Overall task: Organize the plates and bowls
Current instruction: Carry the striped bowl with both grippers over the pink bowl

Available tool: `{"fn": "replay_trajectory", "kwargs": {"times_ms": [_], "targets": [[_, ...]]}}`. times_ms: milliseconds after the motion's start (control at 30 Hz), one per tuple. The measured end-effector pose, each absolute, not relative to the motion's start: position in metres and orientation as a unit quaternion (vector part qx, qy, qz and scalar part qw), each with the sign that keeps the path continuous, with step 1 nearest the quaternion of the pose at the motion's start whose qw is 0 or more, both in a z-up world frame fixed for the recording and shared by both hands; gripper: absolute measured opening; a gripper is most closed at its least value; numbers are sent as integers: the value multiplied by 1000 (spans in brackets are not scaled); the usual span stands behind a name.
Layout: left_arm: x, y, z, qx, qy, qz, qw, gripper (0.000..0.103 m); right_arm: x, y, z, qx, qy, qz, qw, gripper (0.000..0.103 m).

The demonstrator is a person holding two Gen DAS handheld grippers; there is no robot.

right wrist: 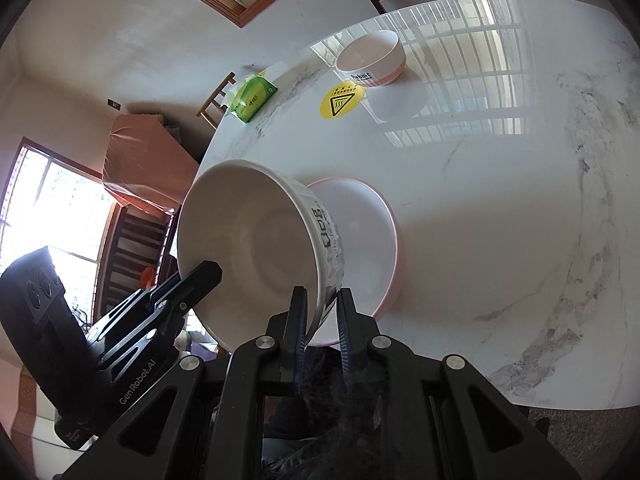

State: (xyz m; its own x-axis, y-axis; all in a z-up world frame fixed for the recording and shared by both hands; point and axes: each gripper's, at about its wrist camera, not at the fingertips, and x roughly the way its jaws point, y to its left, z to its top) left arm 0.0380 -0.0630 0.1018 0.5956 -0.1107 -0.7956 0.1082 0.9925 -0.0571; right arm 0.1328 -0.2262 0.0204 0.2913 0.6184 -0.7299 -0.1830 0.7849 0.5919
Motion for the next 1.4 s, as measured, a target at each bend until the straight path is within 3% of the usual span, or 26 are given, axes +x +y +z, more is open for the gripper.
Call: {"fn": "replay_trajectory", "kwargs": {"times_ms": [1400], "targets": [[61, -52, 54, -14, 502, -51, 863, 13, 135, -224, -7, 208, 556, 251, 765, 18]]}}
